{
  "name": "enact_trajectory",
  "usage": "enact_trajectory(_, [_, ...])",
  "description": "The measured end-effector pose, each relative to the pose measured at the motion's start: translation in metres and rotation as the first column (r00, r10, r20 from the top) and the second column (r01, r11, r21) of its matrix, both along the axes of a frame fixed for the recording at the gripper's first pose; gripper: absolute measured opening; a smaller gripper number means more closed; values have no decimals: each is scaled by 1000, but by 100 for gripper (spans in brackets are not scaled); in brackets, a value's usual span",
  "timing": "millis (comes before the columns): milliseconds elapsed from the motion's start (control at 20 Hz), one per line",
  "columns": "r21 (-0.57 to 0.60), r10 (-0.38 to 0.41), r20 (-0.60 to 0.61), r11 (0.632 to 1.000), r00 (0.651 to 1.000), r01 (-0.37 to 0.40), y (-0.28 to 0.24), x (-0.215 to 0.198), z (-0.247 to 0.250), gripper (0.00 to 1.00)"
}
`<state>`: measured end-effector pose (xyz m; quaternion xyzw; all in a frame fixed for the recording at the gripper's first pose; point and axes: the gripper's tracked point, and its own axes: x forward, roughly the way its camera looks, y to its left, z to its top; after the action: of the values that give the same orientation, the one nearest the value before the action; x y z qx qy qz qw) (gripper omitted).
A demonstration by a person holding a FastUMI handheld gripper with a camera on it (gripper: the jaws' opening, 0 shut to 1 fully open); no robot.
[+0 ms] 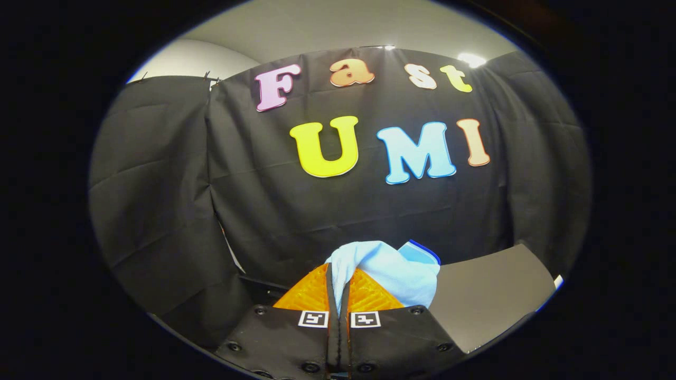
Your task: Put the clothes into the washing machine and then close the washing machine lid.
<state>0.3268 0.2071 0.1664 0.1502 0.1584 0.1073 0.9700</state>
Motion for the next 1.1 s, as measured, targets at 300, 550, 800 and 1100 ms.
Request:
enact_trajectory(300, [35, 50, -18, 998, 999, -49, 50, -7, 0, 1])
enact_trajectory(550, [73, 118, -32, 991, 993, -115, 92, -11, 3, 2])
enact_trajectory(800, [67, 185, -25, 981, 982, -183, 134, -15, 6, 2])
enact_trajectory(1100, [62, 261, -44, 964, 964, -258, 176, -24, 0, 1])
